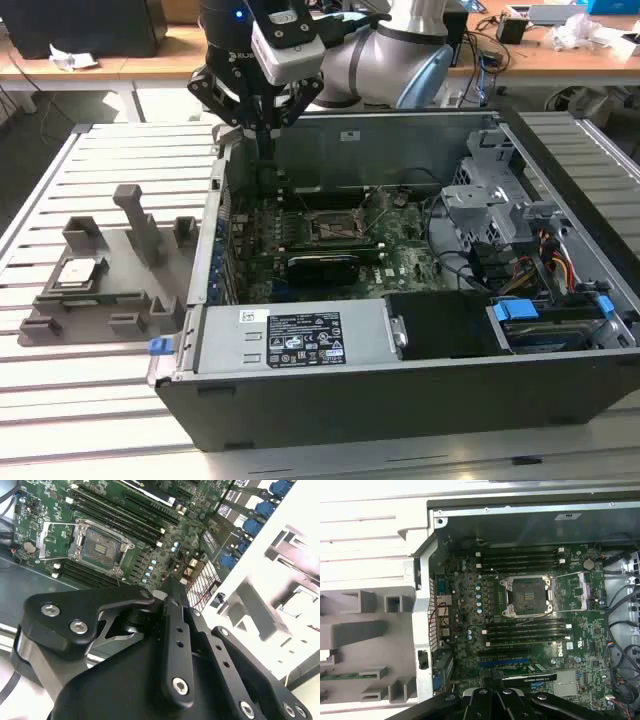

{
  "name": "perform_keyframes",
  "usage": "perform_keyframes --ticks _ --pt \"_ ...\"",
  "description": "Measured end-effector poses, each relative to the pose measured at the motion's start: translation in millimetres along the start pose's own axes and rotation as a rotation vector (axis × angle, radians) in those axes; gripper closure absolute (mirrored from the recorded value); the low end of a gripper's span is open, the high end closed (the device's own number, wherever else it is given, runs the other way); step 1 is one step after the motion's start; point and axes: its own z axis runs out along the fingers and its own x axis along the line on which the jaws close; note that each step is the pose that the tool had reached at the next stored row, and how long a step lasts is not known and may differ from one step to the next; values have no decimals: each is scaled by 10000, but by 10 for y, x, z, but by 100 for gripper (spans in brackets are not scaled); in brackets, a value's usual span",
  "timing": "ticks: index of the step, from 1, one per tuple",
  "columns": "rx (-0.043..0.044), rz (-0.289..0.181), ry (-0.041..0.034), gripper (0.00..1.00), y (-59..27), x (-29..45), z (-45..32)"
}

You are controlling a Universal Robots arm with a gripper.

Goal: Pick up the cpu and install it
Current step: 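Reach for the cpu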

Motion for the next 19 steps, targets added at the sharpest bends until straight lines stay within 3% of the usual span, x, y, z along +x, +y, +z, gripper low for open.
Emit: perform_keyframes --ticks 7,10,13,15,19 --pt "7 1 -1 89 0 11 0" --pt "7 1 0 89 -4 59 -2" --pt "7 0 -1 89 -14 196 -5" --pt "7 1 -4 89 -29 389 -10" --pt "6 0 -6 89 -40 541 -14"
